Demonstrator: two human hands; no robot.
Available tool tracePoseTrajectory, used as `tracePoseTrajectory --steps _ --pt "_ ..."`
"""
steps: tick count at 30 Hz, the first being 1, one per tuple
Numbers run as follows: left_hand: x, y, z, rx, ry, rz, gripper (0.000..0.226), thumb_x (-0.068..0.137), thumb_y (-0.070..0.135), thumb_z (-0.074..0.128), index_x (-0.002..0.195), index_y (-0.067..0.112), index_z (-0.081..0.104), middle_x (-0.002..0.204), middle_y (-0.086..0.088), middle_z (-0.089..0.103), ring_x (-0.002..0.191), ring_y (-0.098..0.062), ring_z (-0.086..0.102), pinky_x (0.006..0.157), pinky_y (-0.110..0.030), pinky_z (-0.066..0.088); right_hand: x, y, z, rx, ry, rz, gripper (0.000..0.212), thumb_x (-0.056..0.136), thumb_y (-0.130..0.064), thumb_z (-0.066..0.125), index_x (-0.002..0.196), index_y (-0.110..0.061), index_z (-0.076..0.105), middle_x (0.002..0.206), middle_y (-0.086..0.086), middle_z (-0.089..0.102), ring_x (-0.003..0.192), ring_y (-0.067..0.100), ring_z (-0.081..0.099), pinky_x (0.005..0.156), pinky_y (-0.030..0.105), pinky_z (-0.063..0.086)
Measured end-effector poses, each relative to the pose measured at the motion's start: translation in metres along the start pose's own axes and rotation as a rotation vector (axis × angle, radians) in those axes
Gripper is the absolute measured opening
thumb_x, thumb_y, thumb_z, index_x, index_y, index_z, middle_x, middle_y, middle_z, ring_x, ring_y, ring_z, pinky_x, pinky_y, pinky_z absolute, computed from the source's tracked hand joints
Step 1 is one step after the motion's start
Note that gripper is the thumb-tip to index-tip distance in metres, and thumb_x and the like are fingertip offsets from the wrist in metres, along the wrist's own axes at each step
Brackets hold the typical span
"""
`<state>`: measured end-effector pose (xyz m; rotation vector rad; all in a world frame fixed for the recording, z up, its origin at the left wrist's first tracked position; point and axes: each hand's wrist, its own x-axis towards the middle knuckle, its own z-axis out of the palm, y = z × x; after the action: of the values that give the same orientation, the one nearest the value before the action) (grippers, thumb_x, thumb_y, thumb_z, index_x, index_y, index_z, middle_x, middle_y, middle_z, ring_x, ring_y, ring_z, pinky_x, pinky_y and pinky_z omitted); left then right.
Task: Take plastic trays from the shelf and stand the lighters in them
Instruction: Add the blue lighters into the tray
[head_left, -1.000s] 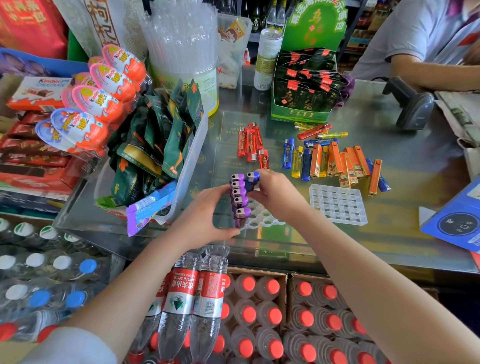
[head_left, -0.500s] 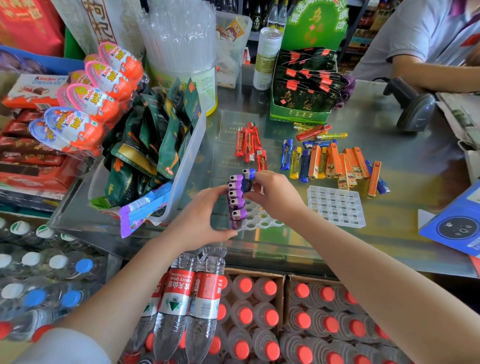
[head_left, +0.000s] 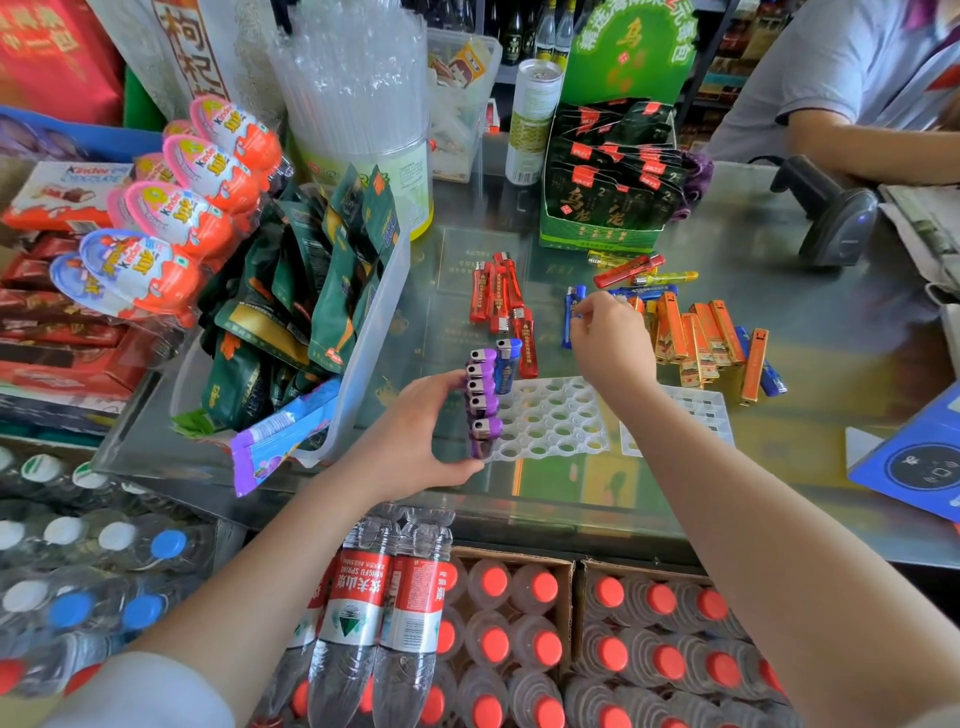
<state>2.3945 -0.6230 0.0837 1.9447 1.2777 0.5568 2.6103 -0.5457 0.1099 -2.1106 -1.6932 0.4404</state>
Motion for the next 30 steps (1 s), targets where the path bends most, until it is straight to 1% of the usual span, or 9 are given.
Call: tracePoseTrajectory --steps 5,10,14,16,18,21,22,26,30 --pt "0.0 -0.003 0.0 0.007 -0.006 -0.008 0.073 0.065 0.037 0.076 0.128 0.029 0.04 0.126 0.012 0.048 0.121 -0.008 0.041 0.103 -0.035 0.035 0.016 -0.011 0.01 -0.084 -0.052 0.078 0.031 0.09 -0.024 0.055 0.111 -0.002 0.051 0.108 0.019 0.059 0.092 0.036 0.059 0.072 0.04 0.05" --pt "0.001 -0.006 0.0 0.021 -0.017 0.001 0.073 0.065 0.042 0.073 0.129 0.03 0.039 0.126 0.015 0.046 0.122 -0.007 0.04 0.103 -0.031 0.034 0.021 -0.016 0.014 0.01 -0.077 0.08 0.035 0.086 -0.021 0.062 0.113 -0.002 0.052 0.106 0.015 0.063 0.089 0.031 0.061 0.063 0.029 0.042" --pt "0.0 -0.003 -0.001 0.047 0.007 0.027 0.076 0.064 0.046 0.07 0.13 0.029 0.037 0.122 0.02 0.041 0.12 -0.005 0.038 0.098 -0.021 0.029 0.017 -0.018 0.006 -0.012 -0.16 -0.009 0.016 0.083 -0.015 0.061 0.096 -0.005 0.063 0.085 0.008 0.059 0.078 0.025 0.056 0.058 0.026 0.042" --pt "0.0 -0.003 -0.001 0.039 0.011 0.031 0.077 0.062 0.049 0.067 0.13 0.029 0.038 0.122 0.019 0.042 0.121 -0.006 0.039 0.1 -0.024 0.031 0.009 -0.015 -0.001 0.074 -0.171 -0.024 0.014 0.081 -0.013 0.062 0.092 -0.005 0.068 0.081 0.007 0.062 0.074 0.021 0.056 0.063 0.029 0.046" --pt "0.0 -0.004 0.0 0.033 0.014 0.034 0.077 0.062 0.048 0.068 0.13 0.028 0.039 0.125 0.016 0.045 0.121 -0.008 0.04 0.102 -0.03 0.034 -0.005 -0.011 -0.011 0.32 -0.182 0.047 0.015 0.082 -0.011 0.063 0.095 -0.005 0.068 0.078 0.005 0.063 0.068 0.017 0.055 0.066 0.032 0.048" --pt "0.001 -0.006 0.001 0.032 0.027 0.043 0.076 0.062 0.048 0.069 0.129 0.026 0.042 0.126 0.01 0.05 0.12 -0.011 0.043 0.101 -0.035 0.037 -0.035 -0.006 -0.024 0.641 -0.245 0.042 0.006 0.084 -0.008 0.063 0.089 -0.005 0.063 0.067 0.001 0.06 0.058 0.011 0.054 0.061 0.023 0.05" --pt "0.001 -0.006 0.002 0.032 0.03 0.04 0.077 0.061 0.049 0.07 0.129 0.025 0.042 0.126 0.01 0.051 0.12 -0.011 0.043 0.101 -0.036 0.037 -0.045 -0.005 -0.025 0.683 -0.266 0.005 0.002 0.083 -0.006 0.063 0.085 -0.007 0.061 0.067 -0.001 0.062 0.057 0.008 0.057 0.06 0.019 0.051" --pt "0.002 -0.007 0.002 0.04 0.035 0.021 0.081 0.059 0.053 0.067 0.13 0.025 0.041 0.127 0.009 0.051 0.12 -0.01 0.043 0.101 -0.035 0.037 -0.074 -0.002 -0.013 0.768 -0.241 -0.074 0.02 0.082 -0.001 0.063 0.077 -0.02 0.058 0.071 -0.003 0.067 0.062 0.003 0.062 0.063 0.016 0.051" --pt "0.003 -0.01 0.004 0.054 0.033 0.017 0.078 0.06 0.052 0.07 0.129 0.028 0.042 0.126 0.01 0.052 0.119 -0.01 0.045 0.099 -0.04 0.039 -0.079 -0.003 0.002 0.736 -0.187 -0.085 0.021 0.081 -0.004 0.065 0.08 -0.024 0.059 0.079 -0.002 0.069 0.075 0.014 0.067 0.073 0.027 0.054"
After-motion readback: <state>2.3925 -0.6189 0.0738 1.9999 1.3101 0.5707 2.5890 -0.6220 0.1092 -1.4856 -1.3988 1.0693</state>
